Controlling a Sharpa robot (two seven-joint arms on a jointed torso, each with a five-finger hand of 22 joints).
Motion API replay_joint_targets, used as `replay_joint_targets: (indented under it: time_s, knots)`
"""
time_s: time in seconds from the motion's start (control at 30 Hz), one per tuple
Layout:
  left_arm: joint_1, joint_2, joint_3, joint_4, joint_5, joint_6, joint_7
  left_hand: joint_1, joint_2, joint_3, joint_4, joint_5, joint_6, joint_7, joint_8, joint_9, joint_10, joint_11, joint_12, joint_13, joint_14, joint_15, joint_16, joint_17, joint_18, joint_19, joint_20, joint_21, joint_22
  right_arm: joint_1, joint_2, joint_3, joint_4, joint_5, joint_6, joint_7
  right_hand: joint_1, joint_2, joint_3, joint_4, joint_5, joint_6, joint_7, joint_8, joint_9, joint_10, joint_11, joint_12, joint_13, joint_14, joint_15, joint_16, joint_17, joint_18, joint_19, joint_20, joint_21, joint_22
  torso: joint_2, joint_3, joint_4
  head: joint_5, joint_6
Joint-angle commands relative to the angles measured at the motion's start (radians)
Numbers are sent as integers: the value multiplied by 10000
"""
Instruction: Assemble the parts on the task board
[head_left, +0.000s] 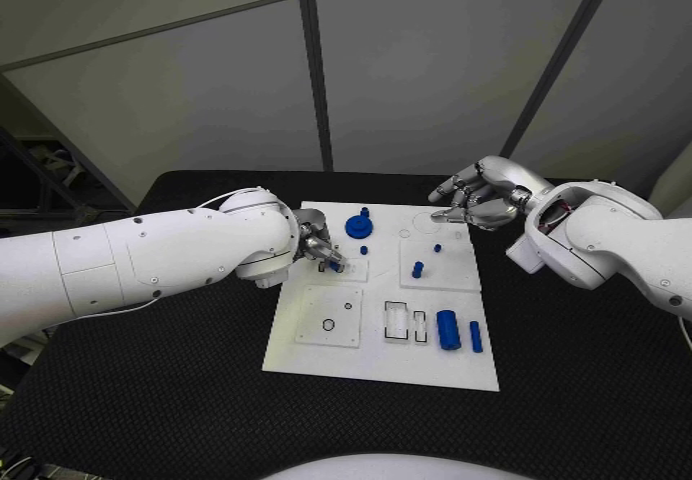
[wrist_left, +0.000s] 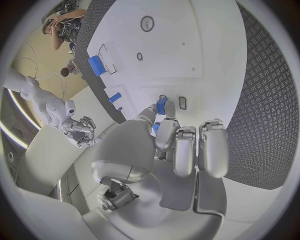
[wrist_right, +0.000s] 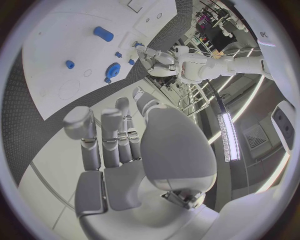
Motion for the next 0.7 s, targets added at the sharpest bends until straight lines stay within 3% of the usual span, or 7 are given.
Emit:
replay_joint_targets:
  time_s: [0.03,0.7]
  knots:
    - [7,35,7,12,-293,-150,-38,-71,-4,1887,-1808,21,65,-12,-39,20,78,18,30,1003,1034,-46,61,2633,-816,57,5,54,878,21,16,9,-5,-25,66,33,-69,-54,40,20,29,-63,16,-24,10,-70,4,-44,-9,64,21,-49,3,67,31,6,-45,-11,5,-5,-2,-2,-14]
    - [10,193,14,-102,-302,225,-51,-190,-72,2099,-1864,109,87,-13,-47,71,79,16,3,995,1034,-48,61,2633,-819,66,1,59,898,21,63,9,-43,-25,112,24,-69,-54,40,20,29,-63,16,-24,10,-70,4,-44,-9,64,21,-49,3,67,31,6,-45,-11,-1,0,1,-27,-44]
